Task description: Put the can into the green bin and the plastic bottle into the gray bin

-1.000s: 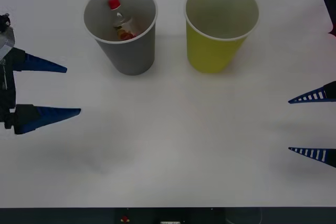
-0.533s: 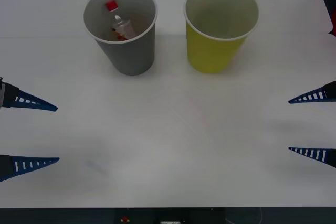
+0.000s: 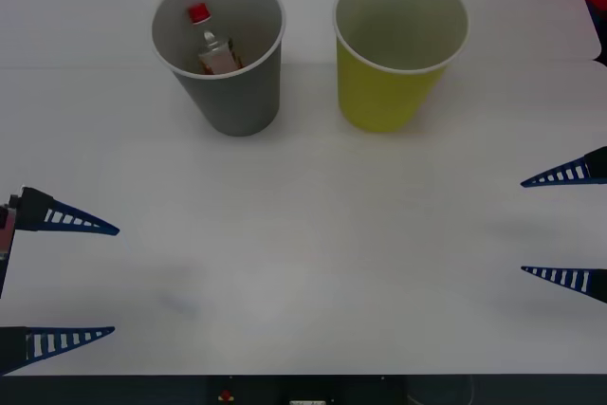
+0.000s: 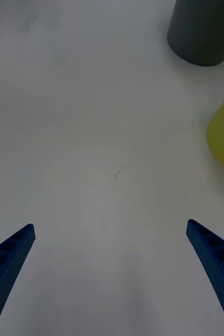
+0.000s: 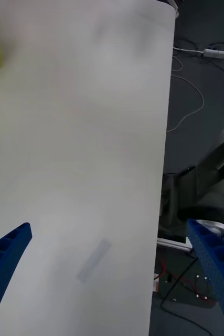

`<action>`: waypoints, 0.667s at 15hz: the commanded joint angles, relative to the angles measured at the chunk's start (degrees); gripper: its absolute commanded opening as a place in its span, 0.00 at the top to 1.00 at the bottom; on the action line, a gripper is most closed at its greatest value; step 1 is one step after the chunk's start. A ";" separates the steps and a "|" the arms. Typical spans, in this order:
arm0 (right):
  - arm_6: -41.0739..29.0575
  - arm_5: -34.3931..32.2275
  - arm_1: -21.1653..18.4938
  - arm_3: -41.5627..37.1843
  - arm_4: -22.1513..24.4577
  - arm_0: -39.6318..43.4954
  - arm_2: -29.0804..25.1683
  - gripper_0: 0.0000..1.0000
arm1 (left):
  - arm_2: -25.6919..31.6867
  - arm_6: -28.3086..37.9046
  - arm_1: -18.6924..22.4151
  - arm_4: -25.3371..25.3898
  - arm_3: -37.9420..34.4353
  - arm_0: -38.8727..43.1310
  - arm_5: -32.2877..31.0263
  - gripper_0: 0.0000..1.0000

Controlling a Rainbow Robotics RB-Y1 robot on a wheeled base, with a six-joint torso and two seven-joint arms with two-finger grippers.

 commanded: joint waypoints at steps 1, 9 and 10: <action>0.00 0.00 0.00 0.00 0.00 0.00 0.00 0.00 | -2.46 -3.85 0.00 -0.39 3.29 -2.20 -0.01 0.00; 0.00 0.00 0.00 0.00 0.00 0.00 0.00 0.00 | -7.82 -16.24 -0.09 -1.09 14.27 -11.87 -5.63 0.00; 0.00 0.00 0.00 0.00 0.00 0.00 0.00 0.00 | -7.82 -17.12 0.00 -1.36 14.54 -12.31 -6.60 0.00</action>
